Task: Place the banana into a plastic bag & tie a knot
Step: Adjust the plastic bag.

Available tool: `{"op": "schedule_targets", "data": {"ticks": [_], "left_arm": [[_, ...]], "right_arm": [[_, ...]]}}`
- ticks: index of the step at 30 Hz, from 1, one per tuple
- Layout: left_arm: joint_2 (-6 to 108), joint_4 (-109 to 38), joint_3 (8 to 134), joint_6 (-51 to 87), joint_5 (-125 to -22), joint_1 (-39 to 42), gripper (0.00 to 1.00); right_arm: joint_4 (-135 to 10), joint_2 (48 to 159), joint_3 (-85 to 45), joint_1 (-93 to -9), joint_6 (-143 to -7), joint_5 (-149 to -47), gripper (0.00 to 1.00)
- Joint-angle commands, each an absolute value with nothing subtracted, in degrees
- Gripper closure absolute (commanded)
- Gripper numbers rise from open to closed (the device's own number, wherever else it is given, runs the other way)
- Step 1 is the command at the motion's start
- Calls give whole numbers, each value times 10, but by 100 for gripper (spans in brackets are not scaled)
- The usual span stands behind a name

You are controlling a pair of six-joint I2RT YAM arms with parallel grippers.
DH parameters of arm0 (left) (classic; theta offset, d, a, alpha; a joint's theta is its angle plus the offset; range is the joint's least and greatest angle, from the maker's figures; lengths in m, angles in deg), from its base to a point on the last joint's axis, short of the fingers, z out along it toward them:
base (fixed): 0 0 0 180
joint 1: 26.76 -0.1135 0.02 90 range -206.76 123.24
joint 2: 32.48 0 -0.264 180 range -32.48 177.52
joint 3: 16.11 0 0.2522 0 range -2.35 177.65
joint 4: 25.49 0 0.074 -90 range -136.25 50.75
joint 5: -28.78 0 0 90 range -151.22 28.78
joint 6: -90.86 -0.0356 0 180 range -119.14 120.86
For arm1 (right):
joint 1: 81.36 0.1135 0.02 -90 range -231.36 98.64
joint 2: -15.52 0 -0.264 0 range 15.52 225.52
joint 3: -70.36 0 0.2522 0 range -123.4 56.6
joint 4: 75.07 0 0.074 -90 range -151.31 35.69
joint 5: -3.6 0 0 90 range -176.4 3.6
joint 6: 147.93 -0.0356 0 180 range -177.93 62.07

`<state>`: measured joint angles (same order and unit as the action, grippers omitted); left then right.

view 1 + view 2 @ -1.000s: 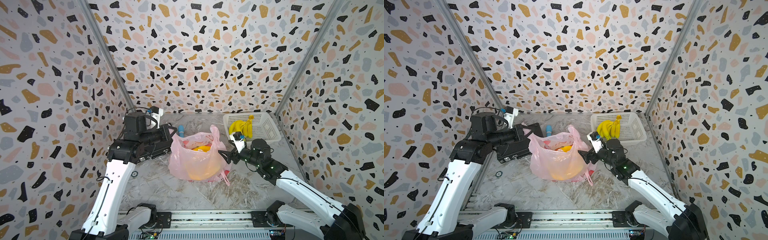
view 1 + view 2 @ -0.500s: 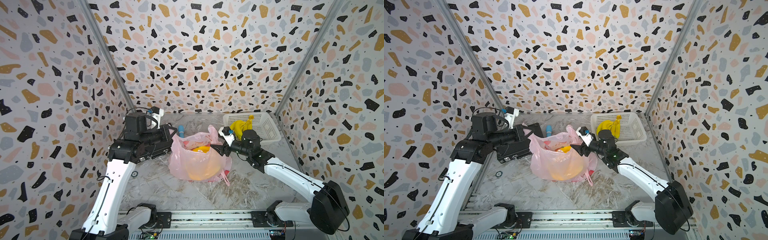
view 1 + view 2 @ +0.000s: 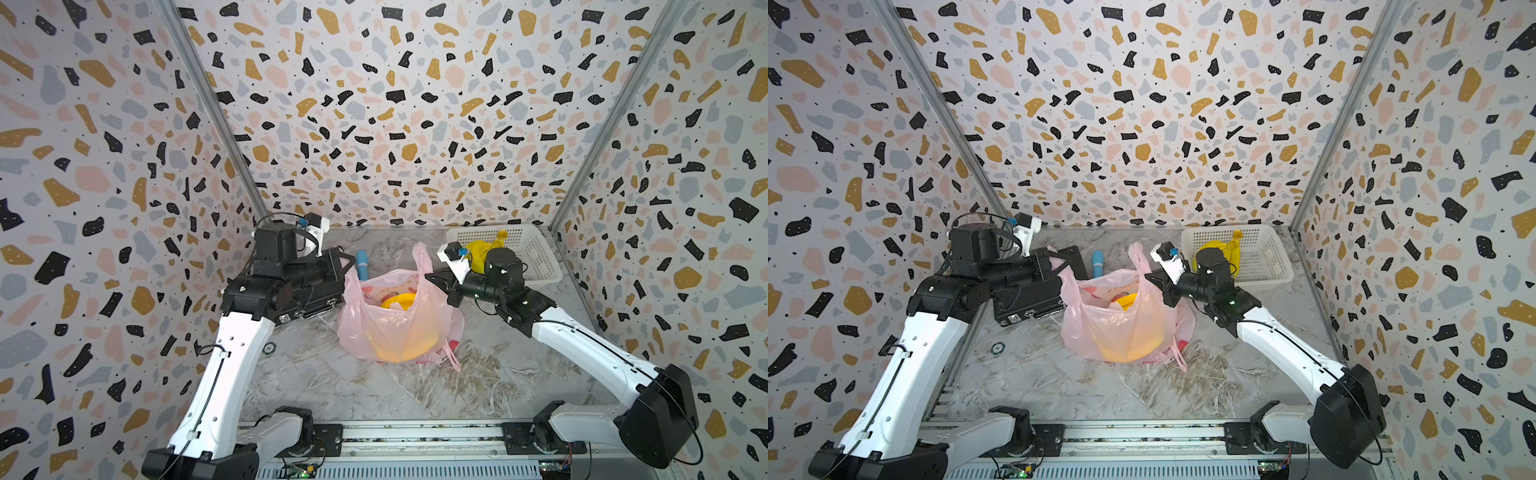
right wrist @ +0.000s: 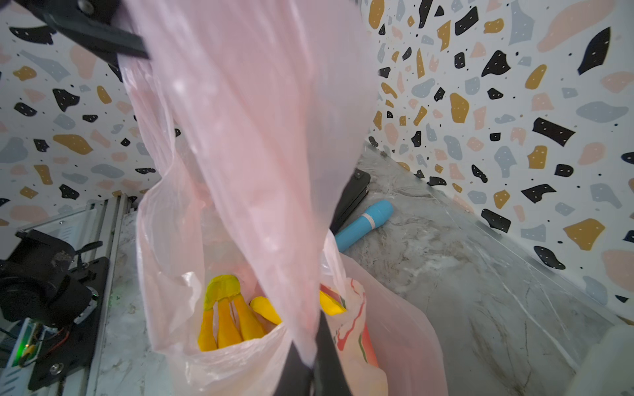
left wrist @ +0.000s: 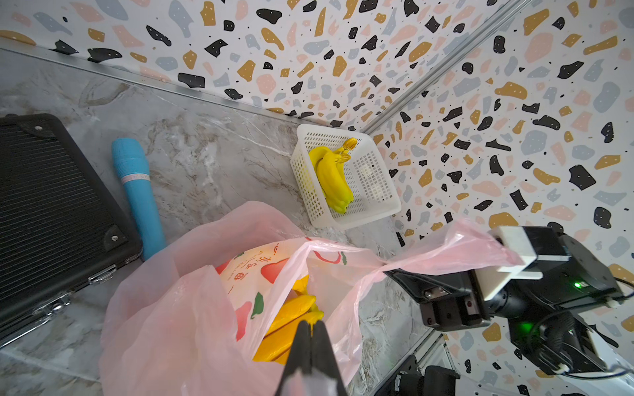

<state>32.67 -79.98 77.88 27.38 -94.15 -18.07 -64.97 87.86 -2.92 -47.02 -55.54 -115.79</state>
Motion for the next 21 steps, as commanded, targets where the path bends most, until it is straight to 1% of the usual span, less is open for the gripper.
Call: {"op": "schedule_targets", "data": {"ticks": [1,5,11,12,13,15,16,18,20,21], "left_arm": [[323,-772,813,285,-957,-182,100],[313,-749,806,298,-962,-181,100],[327,-698,790,288,-976,-181,100],[329,-692,789,278,-975,-181,93],[329,-689,790,270,-971,-181,82],[323,-680,787,252,-962,-181,52],[317,-677,782,248,-955,-181,43],[293,-672,764,239,-935,-181,20],[259,-663,736,242,-906,-181,3],[237,-659,720,242,-893,-181,1]], "right_arm": [[-562,839,-97,-473,-579,-1127,100],[-524,836,-130,-477,-591,-1121,100],[-518,859,-119,-503,-597,-1111,100],[-519,865,-118,-509,-601,-1116,100],[-518,871,-118,-514,-604,-1118,100],[-516,880,-120,-526,-610,-1122,100],[-518,882,-119,-531,-615,-1127,100],[-524,883,-116,-545,-626,-1137,100],[-523,885,-116,-554,-634,-1148,100],[-520,886,-117,-557,-636,-1151,100]]}}
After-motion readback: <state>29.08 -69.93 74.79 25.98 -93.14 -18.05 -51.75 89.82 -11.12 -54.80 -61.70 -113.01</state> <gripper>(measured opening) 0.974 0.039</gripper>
